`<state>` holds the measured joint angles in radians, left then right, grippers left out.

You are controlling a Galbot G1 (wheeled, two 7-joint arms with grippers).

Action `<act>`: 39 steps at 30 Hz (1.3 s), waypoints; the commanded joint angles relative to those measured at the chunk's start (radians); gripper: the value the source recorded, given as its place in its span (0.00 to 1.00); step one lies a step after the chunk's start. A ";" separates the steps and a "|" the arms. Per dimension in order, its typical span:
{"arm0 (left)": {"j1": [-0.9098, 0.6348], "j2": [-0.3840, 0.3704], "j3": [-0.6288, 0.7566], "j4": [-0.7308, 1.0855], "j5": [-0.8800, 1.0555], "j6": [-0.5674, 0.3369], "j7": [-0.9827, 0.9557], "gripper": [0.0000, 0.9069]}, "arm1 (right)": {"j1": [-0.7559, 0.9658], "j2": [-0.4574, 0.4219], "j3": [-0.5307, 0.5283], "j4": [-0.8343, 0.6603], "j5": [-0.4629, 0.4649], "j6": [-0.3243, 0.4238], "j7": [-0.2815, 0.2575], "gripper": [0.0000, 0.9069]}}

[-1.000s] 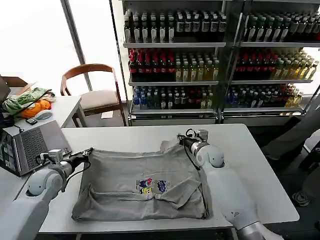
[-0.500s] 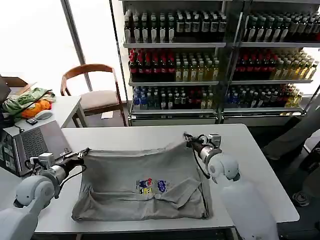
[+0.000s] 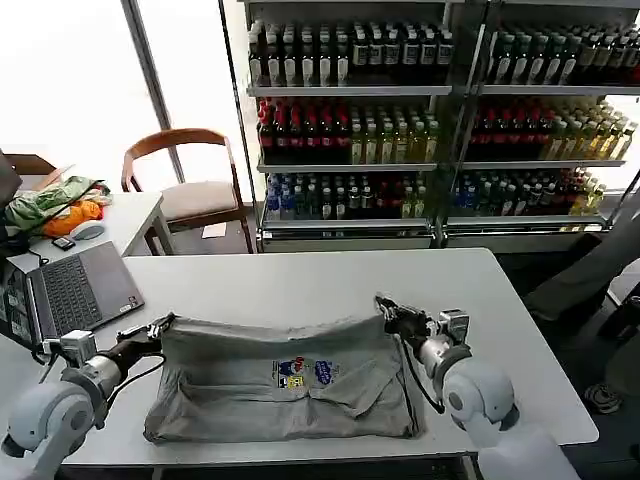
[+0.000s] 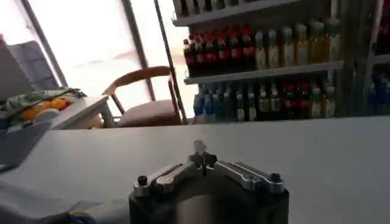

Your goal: Fold and organize the clothes.

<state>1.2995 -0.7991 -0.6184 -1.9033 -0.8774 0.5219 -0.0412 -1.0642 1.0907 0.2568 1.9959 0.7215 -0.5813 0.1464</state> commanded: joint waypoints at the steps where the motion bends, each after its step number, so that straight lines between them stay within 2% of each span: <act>1: 0.189 -0.004 -0.078 -0.134 0.000 0.035 -0.017 0.01 | -0.225 -0.046 0.036 0.175 0.000 0.001 0.008 0.00; 15: 0.398 -0.074 -0.143 -0.233 0.109 0.055 -0.009 0.00 | -0.433 -0.081 0.095 0.207 -0.045 0.002 -0.001 0.00; 16: 0.405 -0.078 -0.139 -0.236 0.123 0.055 -0.002 0.07 | -0.436 -0.082 0.096 0.203 -0.056 0.002 -0.008 0.06; 17: 0.407 -0.083 -0.136 -0.235 0.143 0.056 0.001 0.23 | -0.437 -0.083 0.095 0.201 -0.062 0.002 -0.009 0.49; 18: 0.407 -0.086 -0.135 -0.235 0.148 0.056 0.001 0.76 | -0.439 -0.081 0.093 0.200 -0.072 0.002 -0.009 1.00; 19: 0.406 -0.091 -0.132 -0.235 0.153 0.056 -0.002 0.90 | -0.441 -0.078 0.090 0.203 -0.087 0.002 -0.016 1.00; 20: 0.405 -0.092 -0.130 -0.235 0.161 0.056 -0.002 1.00 | -0.442 -0.076 0.090 0.204 -0.091 0.003 -0.018 1.00; 29: 0.410 -0.090 -0.163 -0.244 0.160 0.056 -0.019 1.00 | -0.440 -0.061 0.121 0.254 -0.088 0.013 -0.005 1.00; 32: 0.421 -0.088 -0.199 -0.263 0.131 0.055 -0.034 1.00 | -0.439 -0.063 0.150 0.268 -0.088 0.047 -0.010 1.00; 35: 0.424 -0.094 -0.252 -0.281 0.086 0.055 -0.070 1.00 | -0.437 -0.058 0.182 0.278 -0.090 0.120 -0.011 1.00; 36: 0.427 -0.097 -0.276 -0.286 0.075 0.054 -0.079 1.00 | -0.439 -0.059 0.197 0.277 -0.111 0.169 -0.017 1.00; 38: 0.430 -0.105 -0.291 -0.293 0.043 0.040 -0.106 1.00 | -0.444 -0.062 0.205 0.269 -0.134 0.222 -0.028 1.00; 39: 0.438 -0.116 -0.299 -0.297 0.023 0.018 -0.115 1.00 | -0.457 -0.067 0.219 0.245 -0.202 0.350 -0.049 1.00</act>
<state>1.7086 -0.8956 -0.8288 -2.1726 -0.7795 0.5692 -0.0993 -1.4956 1.0268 0.4228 2.2462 0.6061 -0.4525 0.1223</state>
